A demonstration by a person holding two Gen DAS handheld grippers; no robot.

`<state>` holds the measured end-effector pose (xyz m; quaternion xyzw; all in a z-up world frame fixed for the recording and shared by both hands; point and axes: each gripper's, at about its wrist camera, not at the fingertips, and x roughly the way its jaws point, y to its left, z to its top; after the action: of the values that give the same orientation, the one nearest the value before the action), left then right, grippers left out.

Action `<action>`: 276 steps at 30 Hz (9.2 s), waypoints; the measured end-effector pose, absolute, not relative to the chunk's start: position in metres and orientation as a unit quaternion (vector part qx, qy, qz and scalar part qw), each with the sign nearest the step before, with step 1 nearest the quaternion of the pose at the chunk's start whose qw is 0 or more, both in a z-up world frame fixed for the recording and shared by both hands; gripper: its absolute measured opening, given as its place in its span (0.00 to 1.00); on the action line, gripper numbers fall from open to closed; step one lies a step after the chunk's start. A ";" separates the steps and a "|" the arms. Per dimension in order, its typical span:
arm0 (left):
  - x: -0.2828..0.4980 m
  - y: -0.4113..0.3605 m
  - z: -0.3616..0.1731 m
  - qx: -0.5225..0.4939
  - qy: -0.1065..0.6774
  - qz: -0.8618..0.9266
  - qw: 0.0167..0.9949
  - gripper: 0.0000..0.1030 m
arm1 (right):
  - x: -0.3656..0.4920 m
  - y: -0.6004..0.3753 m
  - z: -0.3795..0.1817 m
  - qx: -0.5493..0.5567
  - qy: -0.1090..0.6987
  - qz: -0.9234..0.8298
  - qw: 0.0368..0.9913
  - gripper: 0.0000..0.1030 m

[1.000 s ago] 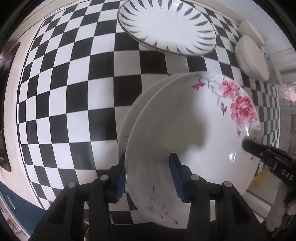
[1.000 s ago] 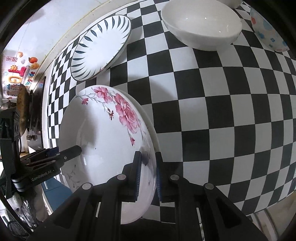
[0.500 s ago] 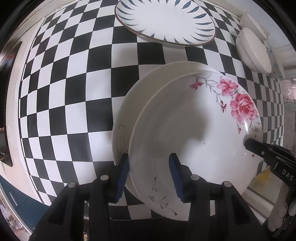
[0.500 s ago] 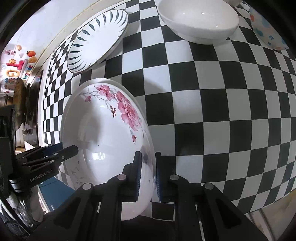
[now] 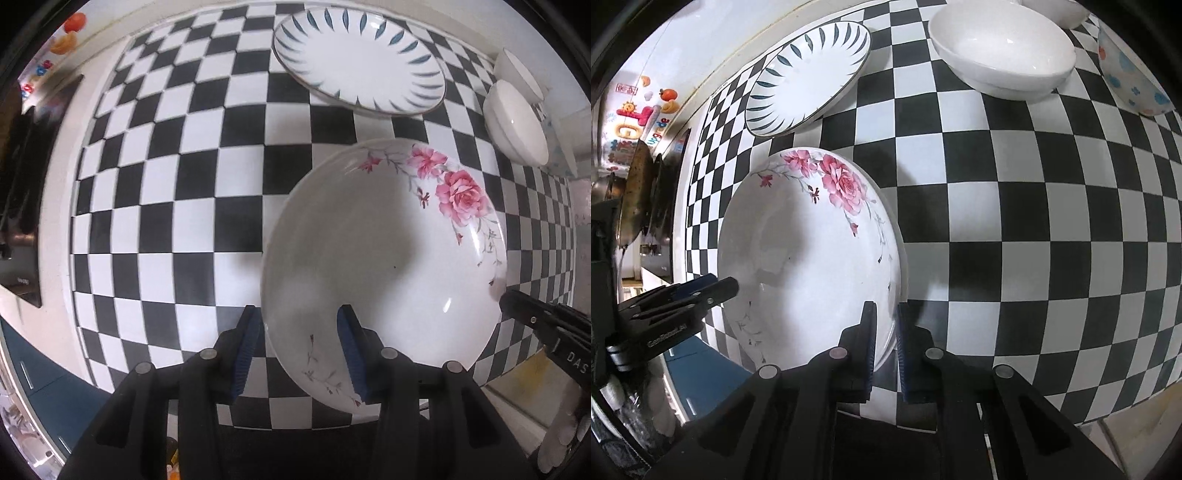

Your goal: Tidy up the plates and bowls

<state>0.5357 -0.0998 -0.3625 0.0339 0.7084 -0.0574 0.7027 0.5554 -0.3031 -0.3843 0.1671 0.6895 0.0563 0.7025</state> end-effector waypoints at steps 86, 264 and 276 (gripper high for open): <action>0.630 -0.078 -0.250 0.000 0.607 -0.174 0.775 0.27 | 0.638 -0.306 -0.270 0.208 0.609 0.040 0.764 0.14; 0.690 -0.328 -0.366 0.005 0.729 -0.203 0.654 0.29 | 0.683 -0.478 -0.395 0.216 0.692 -0.025 0.688 0.11; 0.608 -0.341 -0.349 -0.001 0.730 -0.230 0.644 0.29 | 0.596 -0.481 -0.365 0.205 0.687 -0.015 0.697 0.11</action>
<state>0.6081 -0.3408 -0.3486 -0.0010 0.7296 -0.2300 0.6441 0.5963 -0.4807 -0.3647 0.2047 0.6871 -0.0154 0.6970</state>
